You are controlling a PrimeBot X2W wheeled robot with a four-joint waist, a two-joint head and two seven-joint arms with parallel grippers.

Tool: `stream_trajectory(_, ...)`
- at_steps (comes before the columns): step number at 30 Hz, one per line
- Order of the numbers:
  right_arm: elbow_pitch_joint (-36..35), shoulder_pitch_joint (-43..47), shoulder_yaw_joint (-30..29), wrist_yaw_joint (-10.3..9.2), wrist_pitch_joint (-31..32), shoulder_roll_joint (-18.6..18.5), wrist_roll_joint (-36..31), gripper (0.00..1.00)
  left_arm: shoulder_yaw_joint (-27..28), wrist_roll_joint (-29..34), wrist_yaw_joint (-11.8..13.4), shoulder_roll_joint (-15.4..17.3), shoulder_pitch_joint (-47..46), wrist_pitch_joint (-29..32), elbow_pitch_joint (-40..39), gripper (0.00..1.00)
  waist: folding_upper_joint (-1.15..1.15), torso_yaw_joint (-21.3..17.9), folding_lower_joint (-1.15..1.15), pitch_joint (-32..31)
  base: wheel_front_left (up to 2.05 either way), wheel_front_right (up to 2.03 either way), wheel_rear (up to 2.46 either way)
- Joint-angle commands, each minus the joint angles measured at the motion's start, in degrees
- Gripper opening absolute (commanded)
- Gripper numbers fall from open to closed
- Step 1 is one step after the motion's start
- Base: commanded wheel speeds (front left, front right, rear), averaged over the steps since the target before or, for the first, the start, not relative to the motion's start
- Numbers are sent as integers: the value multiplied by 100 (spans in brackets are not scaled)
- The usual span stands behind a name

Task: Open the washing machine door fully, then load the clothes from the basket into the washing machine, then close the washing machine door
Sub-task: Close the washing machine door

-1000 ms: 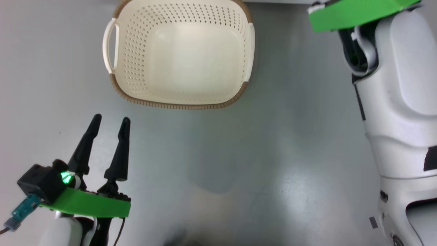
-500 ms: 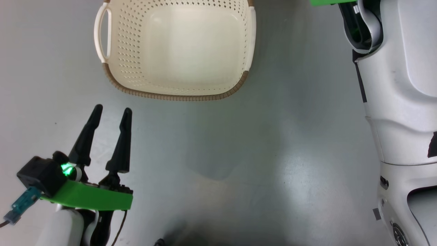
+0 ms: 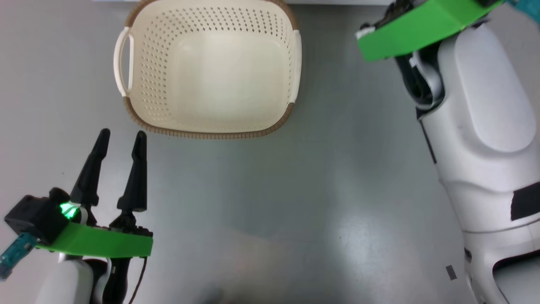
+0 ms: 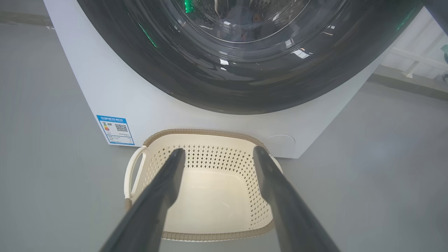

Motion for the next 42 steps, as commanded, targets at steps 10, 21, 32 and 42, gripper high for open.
stream_trajectory(10, -229, 972, 349, -33, -18, 222, 176, 0, 394, 115, -14, 115, 272, -36, -135, 100, 0, -265, 0, -593, 0, 0, 0)
stream_trajectory(21, -235, 2025, 211, -33, -18, 223, 250, 36, 791, 285, -14, 61, 579, -36, -100, 100, 0, -621, 0, -1319, 0, 0, 0)
stream_trajectory(32, -311, 3106, -38, -33, -18, 223, 369, 100, 1025, 466, -14, -75, 994, -36, -62, 100, 0, -967, 0, -2055, 0, 0, 0)
stream_trajectory(42, -443, 4170, -375, -33, -18, 223, 443, 100, 1259, 718, -14, -168, 1501, -36, -33, 100, 0, -1380, 0, -2755, 0, 0, 0)
